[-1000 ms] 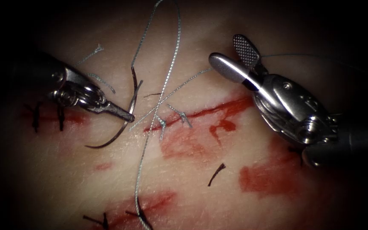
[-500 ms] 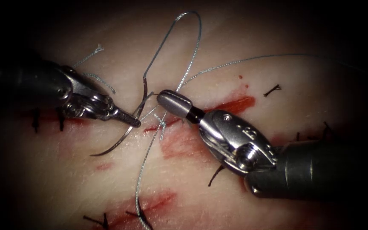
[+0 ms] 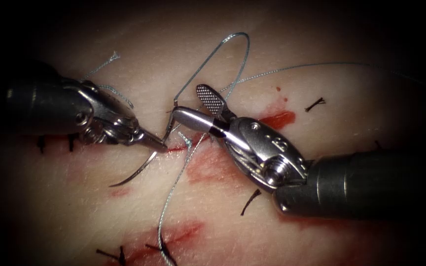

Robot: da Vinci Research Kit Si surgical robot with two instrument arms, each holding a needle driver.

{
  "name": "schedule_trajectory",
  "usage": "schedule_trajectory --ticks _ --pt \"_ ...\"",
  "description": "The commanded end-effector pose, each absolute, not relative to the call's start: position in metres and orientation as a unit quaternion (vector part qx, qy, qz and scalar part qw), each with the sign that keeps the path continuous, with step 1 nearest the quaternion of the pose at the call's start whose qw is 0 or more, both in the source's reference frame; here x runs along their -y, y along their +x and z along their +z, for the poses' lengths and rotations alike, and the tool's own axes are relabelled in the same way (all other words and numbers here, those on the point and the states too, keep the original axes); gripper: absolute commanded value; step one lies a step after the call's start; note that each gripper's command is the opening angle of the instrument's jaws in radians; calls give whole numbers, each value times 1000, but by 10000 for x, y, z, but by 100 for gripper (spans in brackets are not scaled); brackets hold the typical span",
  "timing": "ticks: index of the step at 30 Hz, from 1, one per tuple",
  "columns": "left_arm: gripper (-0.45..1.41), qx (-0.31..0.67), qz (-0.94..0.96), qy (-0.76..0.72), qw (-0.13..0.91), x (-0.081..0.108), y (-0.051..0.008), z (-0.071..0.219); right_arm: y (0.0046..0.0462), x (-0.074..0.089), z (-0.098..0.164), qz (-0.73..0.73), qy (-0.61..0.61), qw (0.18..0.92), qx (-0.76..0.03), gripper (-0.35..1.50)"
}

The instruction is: Wound Closure

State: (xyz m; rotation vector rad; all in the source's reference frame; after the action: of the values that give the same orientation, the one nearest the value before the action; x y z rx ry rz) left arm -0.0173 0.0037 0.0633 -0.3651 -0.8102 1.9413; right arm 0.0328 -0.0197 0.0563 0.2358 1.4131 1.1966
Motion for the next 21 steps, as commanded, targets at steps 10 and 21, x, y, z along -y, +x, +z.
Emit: schedule_trajectory --ticks 10,21 --pt "-45 333 795 -149 485 -35 -181 635 337 207 565 513 101 596 -610 79" --pt "-45 327 800 -152 481 -30 -192 630 342 212 570 514 124 590 -611 -35"
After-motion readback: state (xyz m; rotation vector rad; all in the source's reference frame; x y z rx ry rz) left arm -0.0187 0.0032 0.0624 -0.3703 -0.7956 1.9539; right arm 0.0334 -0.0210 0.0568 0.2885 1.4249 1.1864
